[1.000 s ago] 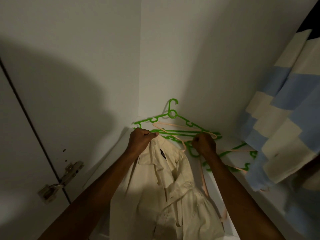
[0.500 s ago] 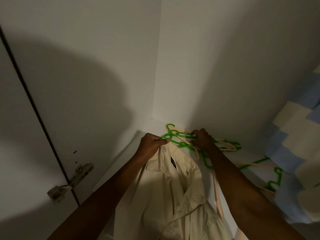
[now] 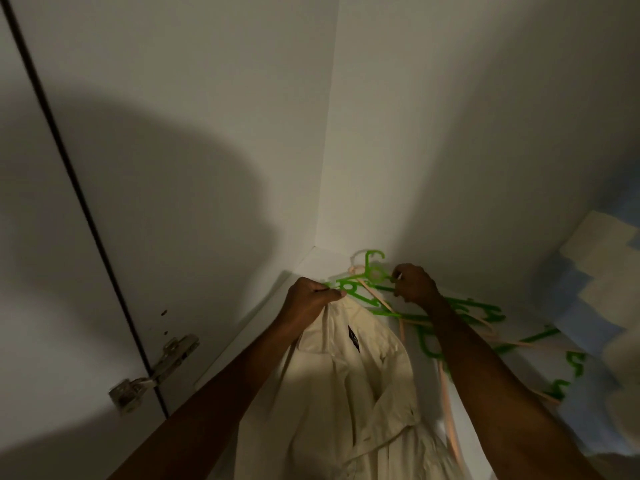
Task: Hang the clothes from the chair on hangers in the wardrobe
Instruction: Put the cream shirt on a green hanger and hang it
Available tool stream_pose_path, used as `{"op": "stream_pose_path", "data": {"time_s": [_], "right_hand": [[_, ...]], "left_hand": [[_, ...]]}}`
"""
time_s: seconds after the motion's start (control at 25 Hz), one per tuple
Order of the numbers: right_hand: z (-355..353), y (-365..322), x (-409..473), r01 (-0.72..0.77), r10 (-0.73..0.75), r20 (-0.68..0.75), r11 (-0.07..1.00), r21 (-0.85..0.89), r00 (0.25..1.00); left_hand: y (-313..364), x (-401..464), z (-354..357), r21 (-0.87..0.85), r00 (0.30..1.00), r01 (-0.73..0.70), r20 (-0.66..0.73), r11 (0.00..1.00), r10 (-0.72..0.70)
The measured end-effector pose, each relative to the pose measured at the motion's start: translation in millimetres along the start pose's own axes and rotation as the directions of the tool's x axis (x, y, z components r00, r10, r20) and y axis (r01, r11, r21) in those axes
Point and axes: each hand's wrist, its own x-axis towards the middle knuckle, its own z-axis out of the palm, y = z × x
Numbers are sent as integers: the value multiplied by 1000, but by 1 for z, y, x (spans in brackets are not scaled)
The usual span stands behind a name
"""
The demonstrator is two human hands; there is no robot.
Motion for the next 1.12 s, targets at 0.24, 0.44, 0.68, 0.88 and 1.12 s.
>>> {"op": "stream_pose_path", "data": {"time_s": [0.24, 0.44, 0.68, 0.88, 1.12], "right_hand": [[-72, -38, -45, -69, 209, -117, 712, 699, 971], [-115, -62, -115, 3, 143, -31, 191, 982, 989], [-104, -103, -194, 182, 272, -148, -105, 978, 951], [-98, -136, -246, 286, 279, -204, -295, 912, 938], [-105, -158, -282, 485, 326, -378, -367, 794, 866]], "left_hand": [[11, -8, -8, -81, 999, -31, 30, 996, 34], [31, -27, -13, -104, 999, -31, 18, 994, 33], [43, -42, -24, -115, 997, -66, 19, 991, 68], [49, -56, -32, -106, 997, -66, 28, 992, 70], [68, -81, -36, -147, 985, -143, 74, 979, 155]]}}
